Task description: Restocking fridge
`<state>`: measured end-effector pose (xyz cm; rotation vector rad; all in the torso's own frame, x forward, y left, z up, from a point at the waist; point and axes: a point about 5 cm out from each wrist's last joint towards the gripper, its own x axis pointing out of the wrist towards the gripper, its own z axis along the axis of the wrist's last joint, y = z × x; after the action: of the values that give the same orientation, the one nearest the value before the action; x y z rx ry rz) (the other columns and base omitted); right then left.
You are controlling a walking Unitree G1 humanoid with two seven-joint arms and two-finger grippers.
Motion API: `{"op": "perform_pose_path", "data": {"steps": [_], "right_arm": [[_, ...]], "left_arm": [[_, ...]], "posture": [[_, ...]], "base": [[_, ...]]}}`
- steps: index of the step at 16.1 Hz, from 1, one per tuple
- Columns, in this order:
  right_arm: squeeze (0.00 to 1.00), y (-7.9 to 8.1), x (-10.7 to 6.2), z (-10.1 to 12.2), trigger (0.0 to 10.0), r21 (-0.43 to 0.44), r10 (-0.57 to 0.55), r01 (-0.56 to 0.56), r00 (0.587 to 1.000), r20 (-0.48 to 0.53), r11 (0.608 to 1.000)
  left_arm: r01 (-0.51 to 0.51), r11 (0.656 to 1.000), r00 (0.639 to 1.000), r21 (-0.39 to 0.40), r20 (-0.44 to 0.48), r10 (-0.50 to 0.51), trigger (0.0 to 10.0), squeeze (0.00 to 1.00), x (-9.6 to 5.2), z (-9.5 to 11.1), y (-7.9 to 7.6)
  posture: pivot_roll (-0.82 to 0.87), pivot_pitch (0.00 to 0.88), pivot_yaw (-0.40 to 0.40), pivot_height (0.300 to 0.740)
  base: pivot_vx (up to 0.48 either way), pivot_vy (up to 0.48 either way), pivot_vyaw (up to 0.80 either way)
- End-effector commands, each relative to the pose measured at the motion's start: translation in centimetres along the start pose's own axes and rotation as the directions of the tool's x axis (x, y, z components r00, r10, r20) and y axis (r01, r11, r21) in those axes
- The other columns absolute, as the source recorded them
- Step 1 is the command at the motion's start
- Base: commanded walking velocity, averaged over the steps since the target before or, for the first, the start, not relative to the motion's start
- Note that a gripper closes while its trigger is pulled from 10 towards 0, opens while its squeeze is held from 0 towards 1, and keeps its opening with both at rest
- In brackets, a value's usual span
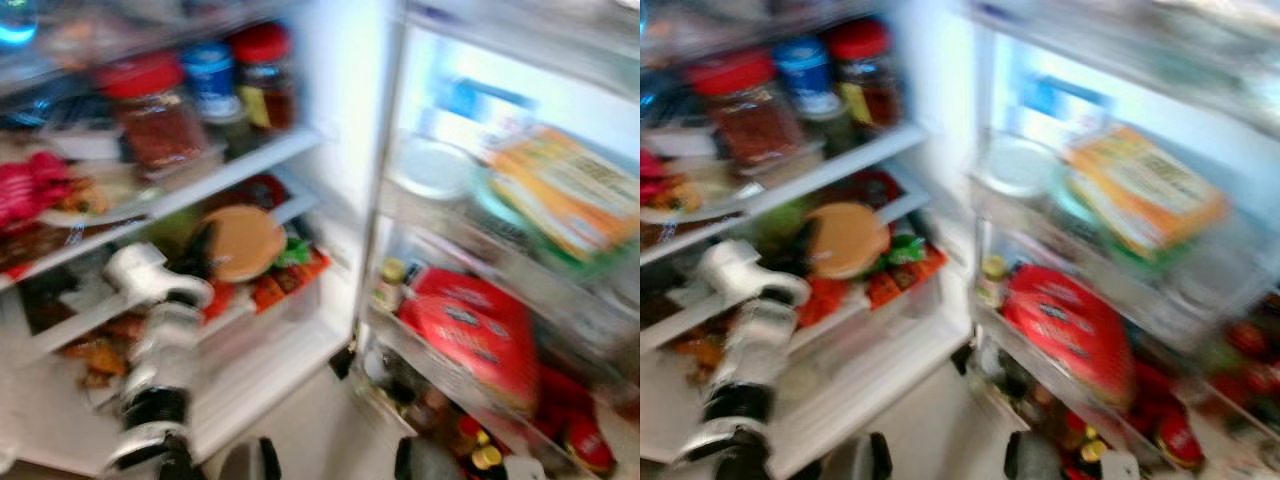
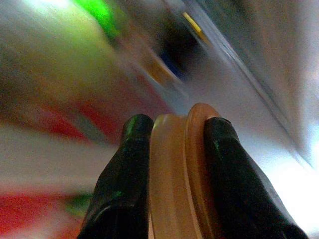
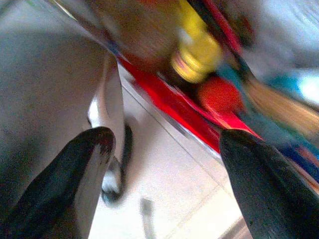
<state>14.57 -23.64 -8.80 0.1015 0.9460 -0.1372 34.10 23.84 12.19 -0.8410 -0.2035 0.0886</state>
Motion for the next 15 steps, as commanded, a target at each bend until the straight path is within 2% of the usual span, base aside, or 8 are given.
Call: {"op": "perform_pose_path", "data": {"steps": [1, 3, 5, 8, 10, 12, 15], "right_arm": [[0.00, -0.2, -0.2, -0.6, 10.0, 0.016, -0.007, 0.007, 1.000, -0.014, 1.000], [0.00, -0.2, -0.2, -0.7, 10.0, 0.026, -0.009, 0.010, 1.000, -0.019, 1.000], [0.00, -0.2, -0.2, -0.7, 10.0, 0.029, -0.009, 0.010, 1.000, -0.019, 1.000], [0.00, -0.3, -0.2, -0.7, 10.0, 0.027, -0.005, 0.006, 1.000, -0.017, 1.000], [0.00, -0.4, -0.2, -0.6, 10.0, 0.023, -0.004, 0.004, 1.000, -0.016, 1.000], [0.00, -0.6, -0.3, -0.6, 10.0, 0.012, -0.001, 0.001, 1.000, -0.017, 1.000], [0.00, -1.0, -0.4, -0.7, 10.0, 0.003, -0.003, 0.003, 1.000, -0.020, 1.000]], "left_arm": [[-0.014, 1.000, 1.000, 0.011, 0.020, 0.014, 10.0, 0.00, 0.1, 0.0, -0.1], [-0.121, 0.993, 0.988, 0.011, 0.099, 0.120, 10.0, 0.00, 0.2, 1.1, 1.1], [-0.163, 0.986, 0.979, 0.024, 0.127, 0.159, 10.0, 0.00, 0.2, 1.4, 1.6], [-0.222, 0.974, 0.964, -0.034, 0.145, 0.225, 10.0, 0.00, 0.4, 1.7, 2.4], [-0.298, 0.946, 0.939, -0.130, 0.140, 0.315, 10.0, 0.00, 0.5, 1.8, 3.3], [-0.288, 0.951, 0.942, -0.108, 0.146, 0.302, 10.0, 0.00, 0.9, 1.9, 3.0], [-0.264, 0.957, 0.946, -0.120, 0.160, 0.281, 10.0, 0.00, 1.8, 2.2, 2.0]], "posture": [[-0.14, 0.118, 0.050, 0.616], [-0.15, 0.121, 0.050, 0.616], [-0.15, 0.123, 0.047, 0.616], [-0.15, 0.130, 0.041, 0.616], [-0.17, 0.140, 0.034, 0.616], [-0.18, 0.146, 0.026, 0.616], [-0.20, 0.160, 0.010, 0.616]], "base": [[0.274, 0.000, 0.00], [0.000, 0.000, 0.00], [0.000, 0.000, 0.00], [0.000, 0.000, 0.00], [0.000, 0.000, 0.00], [0.000, 0.000, 0.00], [0.000, 0.000, 0.00]]}}
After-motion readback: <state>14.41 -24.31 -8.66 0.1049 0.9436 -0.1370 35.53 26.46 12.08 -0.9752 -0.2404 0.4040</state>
